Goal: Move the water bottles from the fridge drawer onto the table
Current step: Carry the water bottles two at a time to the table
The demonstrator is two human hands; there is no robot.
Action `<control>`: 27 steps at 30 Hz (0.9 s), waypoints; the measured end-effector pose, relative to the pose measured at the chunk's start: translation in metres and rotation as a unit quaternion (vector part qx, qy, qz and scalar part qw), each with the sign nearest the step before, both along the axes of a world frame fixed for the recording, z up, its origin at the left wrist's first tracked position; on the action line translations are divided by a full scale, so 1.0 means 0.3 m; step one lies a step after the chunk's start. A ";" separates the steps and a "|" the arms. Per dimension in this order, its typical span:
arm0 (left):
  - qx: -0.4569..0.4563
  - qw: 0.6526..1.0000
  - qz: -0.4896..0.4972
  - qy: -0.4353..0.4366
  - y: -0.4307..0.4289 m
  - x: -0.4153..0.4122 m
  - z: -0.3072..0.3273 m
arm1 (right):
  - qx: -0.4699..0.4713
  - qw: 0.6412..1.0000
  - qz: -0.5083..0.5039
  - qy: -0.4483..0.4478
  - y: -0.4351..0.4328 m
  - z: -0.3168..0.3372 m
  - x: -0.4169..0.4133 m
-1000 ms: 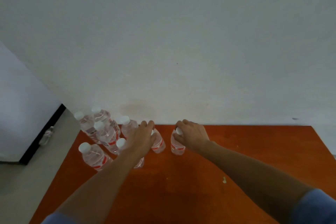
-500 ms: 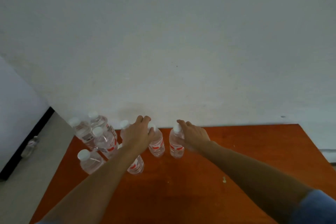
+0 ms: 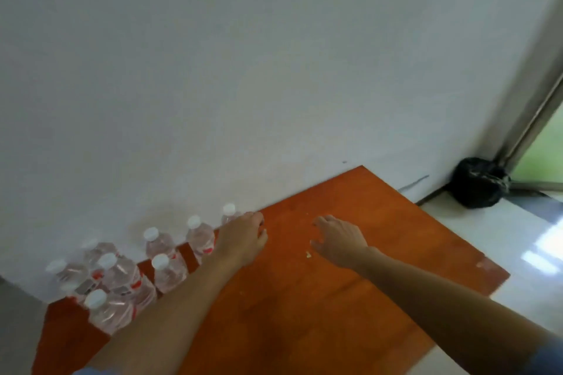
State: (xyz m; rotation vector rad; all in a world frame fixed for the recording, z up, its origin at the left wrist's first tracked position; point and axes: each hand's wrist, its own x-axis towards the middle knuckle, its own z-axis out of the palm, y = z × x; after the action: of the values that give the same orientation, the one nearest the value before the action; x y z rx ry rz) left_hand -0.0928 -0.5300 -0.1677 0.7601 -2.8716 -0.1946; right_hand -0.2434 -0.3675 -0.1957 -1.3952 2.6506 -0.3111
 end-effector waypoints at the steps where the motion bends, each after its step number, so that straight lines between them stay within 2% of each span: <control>1: -0.006 1.000 -0.027 -0.008 0.054 -0.037 0.009 | 0.001 1.000 -0.022 0.003 0.078 0.011 -0.009; 9: -0.042 0.972 -0.231 0.002 0.658 -0.362 0.096 | -0.028 0.973 -0.228 0.023 0.822 0.105 -0.121; 15: -0.011 0.937 -0.349 0.017 1.284 -0.616 0.120 | -0.021 0.937 -0.348 0.028 1.514 0.127 -0.143; 21: 0.008 0.881 -0.474 0.012 2.027 -0.757 0.056 | 0.010 0.874 -0.484 0.035 2.256 0.134 -0.108; 27: -0.009 0.822 -0.569 0.006 2.533 -0.895 0.048 | 0.029 0.812 -0.581 0.037 2.733 0.119 -0.072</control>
State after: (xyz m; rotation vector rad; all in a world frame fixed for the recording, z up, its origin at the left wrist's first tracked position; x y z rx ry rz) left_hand -0.3613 0.2298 -0.1534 -1.0411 -2.8690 -0.2862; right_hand -0.2649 0.4523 -0.1600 0.4256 3.1558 -0.2535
